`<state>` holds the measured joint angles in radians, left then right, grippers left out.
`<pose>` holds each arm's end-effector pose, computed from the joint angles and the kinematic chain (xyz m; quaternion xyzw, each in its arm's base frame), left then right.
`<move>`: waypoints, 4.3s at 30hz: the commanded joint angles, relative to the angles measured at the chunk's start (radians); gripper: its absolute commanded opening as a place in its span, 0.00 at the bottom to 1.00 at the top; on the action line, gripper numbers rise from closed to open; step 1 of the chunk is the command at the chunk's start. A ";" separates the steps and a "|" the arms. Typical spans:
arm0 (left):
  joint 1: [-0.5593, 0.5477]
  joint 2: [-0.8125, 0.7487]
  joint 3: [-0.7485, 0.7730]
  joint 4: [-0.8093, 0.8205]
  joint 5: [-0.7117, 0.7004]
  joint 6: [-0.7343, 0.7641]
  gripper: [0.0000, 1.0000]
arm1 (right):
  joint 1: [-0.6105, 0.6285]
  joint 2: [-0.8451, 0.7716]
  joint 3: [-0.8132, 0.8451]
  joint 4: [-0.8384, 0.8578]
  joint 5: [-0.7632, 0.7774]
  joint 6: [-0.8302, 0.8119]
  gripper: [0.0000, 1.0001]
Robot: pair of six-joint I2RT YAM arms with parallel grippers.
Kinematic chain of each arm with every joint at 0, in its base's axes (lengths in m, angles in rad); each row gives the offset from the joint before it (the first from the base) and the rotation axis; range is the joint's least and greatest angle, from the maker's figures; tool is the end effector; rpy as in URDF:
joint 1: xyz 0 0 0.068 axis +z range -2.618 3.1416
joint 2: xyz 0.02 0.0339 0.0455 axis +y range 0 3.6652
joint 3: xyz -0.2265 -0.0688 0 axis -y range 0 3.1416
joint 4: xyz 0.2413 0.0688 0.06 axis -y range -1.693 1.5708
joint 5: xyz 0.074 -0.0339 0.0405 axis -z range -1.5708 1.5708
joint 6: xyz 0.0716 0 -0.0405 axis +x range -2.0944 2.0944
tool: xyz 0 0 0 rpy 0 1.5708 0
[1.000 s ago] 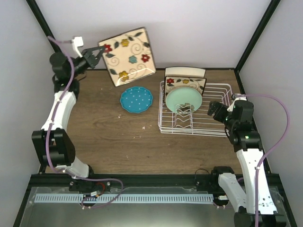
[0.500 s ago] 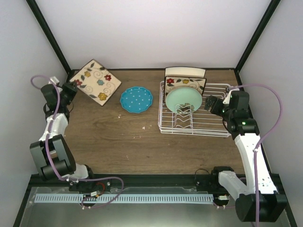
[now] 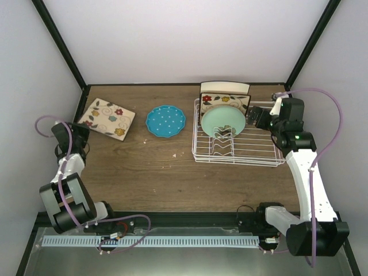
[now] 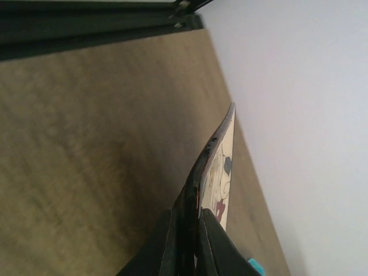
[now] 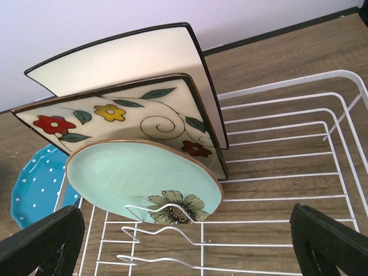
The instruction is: Unload the plates from the dish rack
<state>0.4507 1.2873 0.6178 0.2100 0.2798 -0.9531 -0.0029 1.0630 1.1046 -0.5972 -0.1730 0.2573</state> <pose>0.2886 0.1177 0.1649 -0.4870 0.6899 -0.2446 0.4765 0.2713 0.0115 0.3052 0.0713 0.8687 0.1363 0.4708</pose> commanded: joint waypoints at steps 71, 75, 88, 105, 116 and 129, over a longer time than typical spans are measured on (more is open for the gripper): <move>-0.503 0.307 0.791 -0.202 0.399 0.822 0.95 | 0.007 -0.090 -0.051 0.005 -0.008 0.061 1.00; -0.719 0.274 0.756 -0.219 0.426 1.211 0.91 | 0.007 -0.113 -0.063 0.005 -0.002 0.073 1.00; -1.047 0.451 0.747 -0.161 0.171 1.555 0.61 | 0.007 -0.202 -0.100 -0.045 0.030 0.101 1.00; -1.133 0.668 0.820 0.001 -0.013 1.599 0.51 | 0.008 -0.181 -0.066 -0.081 0.071 0.029 1.00; -1.139 0.781 0.910 0.018 -0.046 1.560 0.30 | 0.007 -0.132 -0.039 -0.082 0.091 -0.037 1.00; -1.145 0.744 0.941 -0.014 -0.053 1.506 0.04 | 0.008 -0.123 -0.050 -0.054 0.107 -0.052 1.00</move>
<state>-0.6884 2.0621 1.5318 0.1772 0.2687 0.5518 -0.0032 0.9398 1.0203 -0.6708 -0.0772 0.2173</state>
